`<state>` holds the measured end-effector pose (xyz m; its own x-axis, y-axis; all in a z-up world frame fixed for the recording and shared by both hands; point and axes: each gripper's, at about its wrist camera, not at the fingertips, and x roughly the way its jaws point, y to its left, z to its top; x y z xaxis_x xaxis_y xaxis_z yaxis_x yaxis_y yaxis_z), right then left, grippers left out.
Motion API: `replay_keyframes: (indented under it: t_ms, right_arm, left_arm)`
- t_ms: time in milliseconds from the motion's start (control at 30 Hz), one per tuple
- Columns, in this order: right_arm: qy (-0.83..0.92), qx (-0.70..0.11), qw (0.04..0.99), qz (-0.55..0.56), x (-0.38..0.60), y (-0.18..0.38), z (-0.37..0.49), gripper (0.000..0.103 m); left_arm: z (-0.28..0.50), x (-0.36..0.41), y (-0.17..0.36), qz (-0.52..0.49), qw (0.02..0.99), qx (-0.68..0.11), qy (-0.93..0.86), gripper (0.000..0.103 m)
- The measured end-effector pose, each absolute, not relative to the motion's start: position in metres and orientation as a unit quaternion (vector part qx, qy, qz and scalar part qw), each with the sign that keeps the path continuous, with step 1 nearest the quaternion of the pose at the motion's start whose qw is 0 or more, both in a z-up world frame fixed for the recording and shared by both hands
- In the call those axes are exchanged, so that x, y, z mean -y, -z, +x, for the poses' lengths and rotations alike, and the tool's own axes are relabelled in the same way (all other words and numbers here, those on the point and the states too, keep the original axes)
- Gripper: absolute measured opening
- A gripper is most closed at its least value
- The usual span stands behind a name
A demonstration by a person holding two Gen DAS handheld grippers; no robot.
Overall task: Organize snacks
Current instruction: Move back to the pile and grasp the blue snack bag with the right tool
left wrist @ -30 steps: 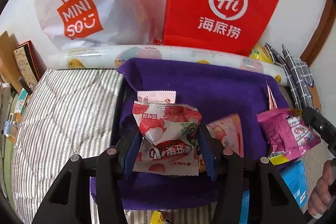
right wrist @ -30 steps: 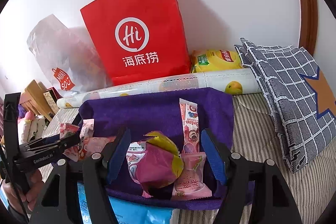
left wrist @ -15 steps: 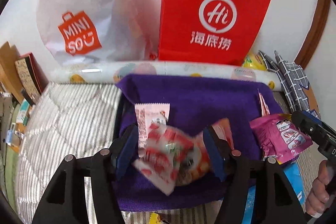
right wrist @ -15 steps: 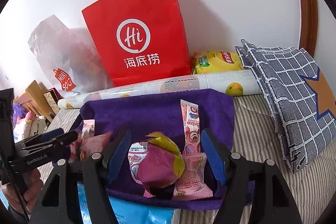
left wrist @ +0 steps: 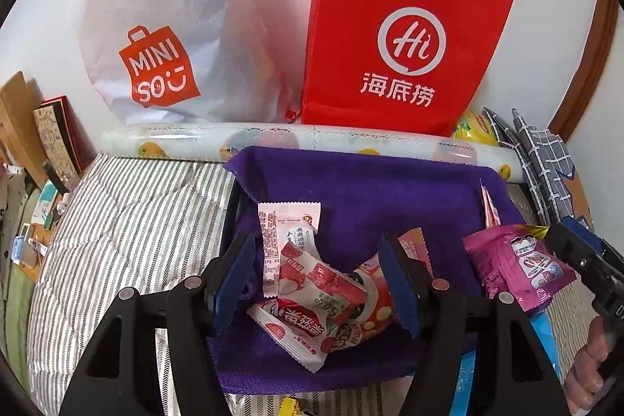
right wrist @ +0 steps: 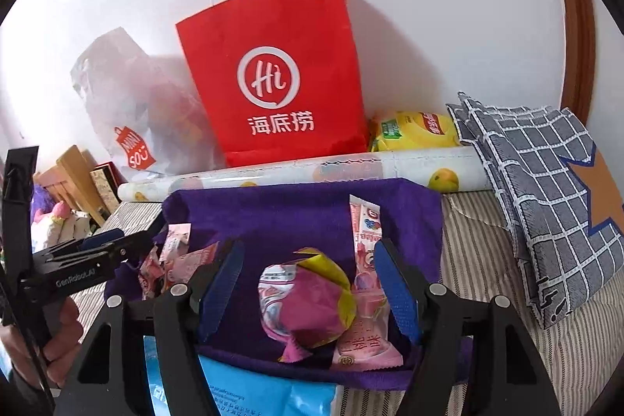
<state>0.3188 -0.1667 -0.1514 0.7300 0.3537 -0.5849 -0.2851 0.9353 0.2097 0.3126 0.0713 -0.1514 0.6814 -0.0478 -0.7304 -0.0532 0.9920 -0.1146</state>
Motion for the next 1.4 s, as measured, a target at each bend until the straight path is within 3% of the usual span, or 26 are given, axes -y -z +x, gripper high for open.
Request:
replay_keyframes:
  t_ms: [400,700,1067,1400]
  right_arm:
    - [-0.134,-0.302,0.940,0.086,0.188,0.140,0.279,0.068]
    - [-0.129,-0.340,0.931,0.028,0.172,0.139,0.210,0.051]
    - [-0.186,-0.396,0.898,0.040,0.141,0.185,0.162,0.051]
    - [-0.210,-0.428,0.876,0.075,0.122,0.208,0.174,0.051]
  left_arm:
    - [0.310,-0.073,0.146,-0.054,0.918,-0.392,-0.017,0.065]
    - [0.280,-0.077,0.117,-0.078,0.929,-0.362,0.001,0.065]
    - [0.201,-0.101,0.128,-0.076,0.915,-0.394,0.038,0.065]
    - [0.167,-0.114,0.135,-0.077,0.908,-0.409,0.051,0.065]
